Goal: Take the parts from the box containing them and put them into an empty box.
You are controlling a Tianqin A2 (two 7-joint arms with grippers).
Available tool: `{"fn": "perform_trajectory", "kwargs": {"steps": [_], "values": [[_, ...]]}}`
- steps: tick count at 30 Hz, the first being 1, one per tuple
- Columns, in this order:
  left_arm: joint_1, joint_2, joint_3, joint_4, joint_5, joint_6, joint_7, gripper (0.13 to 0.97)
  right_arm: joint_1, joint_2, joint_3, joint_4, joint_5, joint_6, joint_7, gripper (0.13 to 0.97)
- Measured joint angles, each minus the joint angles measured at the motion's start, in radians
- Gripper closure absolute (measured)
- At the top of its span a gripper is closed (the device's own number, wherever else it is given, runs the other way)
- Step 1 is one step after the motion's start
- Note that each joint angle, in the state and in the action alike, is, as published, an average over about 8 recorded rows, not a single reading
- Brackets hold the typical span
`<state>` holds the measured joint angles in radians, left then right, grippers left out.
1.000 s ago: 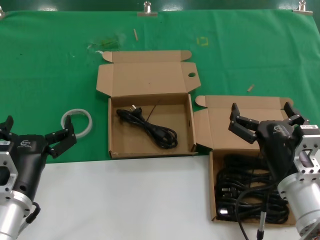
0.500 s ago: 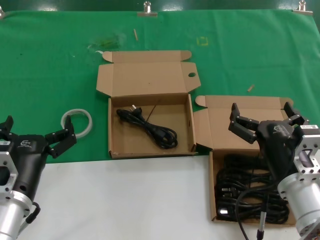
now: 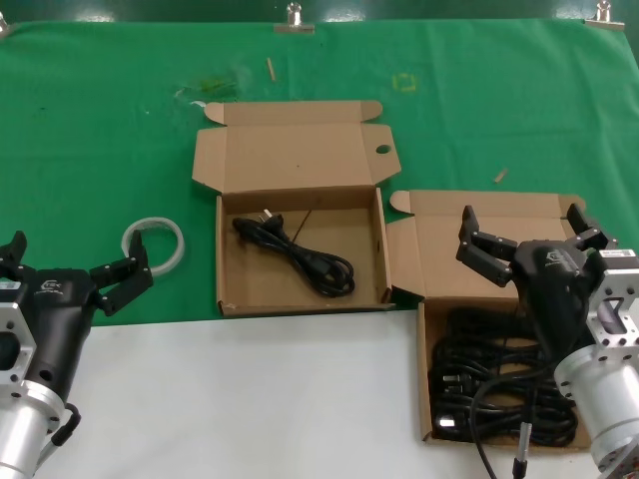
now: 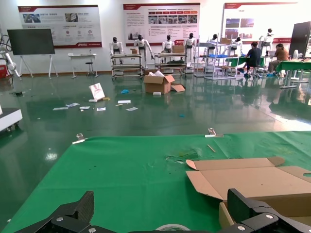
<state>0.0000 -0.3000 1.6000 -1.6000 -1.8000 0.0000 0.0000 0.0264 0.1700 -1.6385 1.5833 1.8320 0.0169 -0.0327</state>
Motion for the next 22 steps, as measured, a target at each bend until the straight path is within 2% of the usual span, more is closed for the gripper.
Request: {"fn": "perform_trajectory", "kwargs": {"steps": [22], "values": [[0.000,0.000,0.000,0.000,0.000,0.000,0.000,0.132,0.000,0.000,0.000,0.000,0.000,0.000,0.000,0.129]]}}
